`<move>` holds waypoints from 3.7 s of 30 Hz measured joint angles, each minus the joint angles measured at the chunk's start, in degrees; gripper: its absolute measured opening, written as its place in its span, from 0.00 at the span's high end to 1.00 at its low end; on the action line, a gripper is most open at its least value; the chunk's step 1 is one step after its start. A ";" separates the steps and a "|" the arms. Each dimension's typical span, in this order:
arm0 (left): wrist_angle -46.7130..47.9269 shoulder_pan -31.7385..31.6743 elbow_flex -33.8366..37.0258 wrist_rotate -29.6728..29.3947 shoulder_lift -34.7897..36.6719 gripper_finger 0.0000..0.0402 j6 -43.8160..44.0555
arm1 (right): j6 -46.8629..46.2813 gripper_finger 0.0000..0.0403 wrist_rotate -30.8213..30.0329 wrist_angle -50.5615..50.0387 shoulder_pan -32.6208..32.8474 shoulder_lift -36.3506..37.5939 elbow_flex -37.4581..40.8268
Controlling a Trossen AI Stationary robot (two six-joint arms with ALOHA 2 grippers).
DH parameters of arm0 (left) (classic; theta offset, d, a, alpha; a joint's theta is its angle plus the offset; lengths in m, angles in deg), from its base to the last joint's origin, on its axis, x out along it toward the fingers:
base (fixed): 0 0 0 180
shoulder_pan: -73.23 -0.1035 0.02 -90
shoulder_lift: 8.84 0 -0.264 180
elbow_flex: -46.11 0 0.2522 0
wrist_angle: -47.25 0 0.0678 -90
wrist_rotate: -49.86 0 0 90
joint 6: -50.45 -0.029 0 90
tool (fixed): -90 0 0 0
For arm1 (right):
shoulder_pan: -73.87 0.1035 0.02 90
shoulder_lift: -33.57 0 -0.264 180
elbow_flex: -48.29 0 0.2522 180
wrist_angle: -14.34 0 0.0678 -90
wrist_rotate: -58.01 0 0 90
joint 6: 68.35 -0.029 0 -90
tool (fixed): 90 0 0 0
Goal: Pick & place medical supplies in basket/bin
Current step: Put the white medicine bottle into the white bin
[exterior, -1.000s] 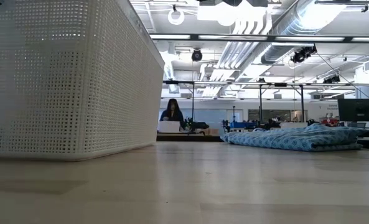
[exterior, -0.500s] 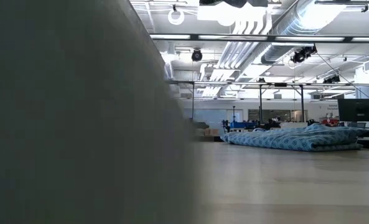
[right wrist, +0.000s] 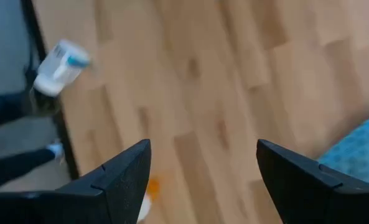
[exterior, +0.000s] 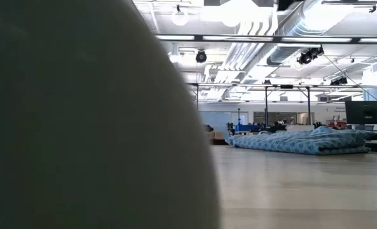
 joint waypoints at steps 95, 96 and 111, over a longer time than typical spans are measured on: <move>-16.19 1.88 -1.00 8.64 -27.91 0.27 -81.37 | -44.03 0.28 -5.41 30.62 40.67 -0.07 30.12; -16.20 1.80 -0.98 8.82 -28.44 0.27 -82.45 | -44.20 0.28 -5.42 30.71 40.67 -0.07 30.12; -19.97 0.32 -1.05 12.82 -34.92 0.27 -86.82 | -50.29 0.28 -6.16 32.35 39.12 -0.07 30.14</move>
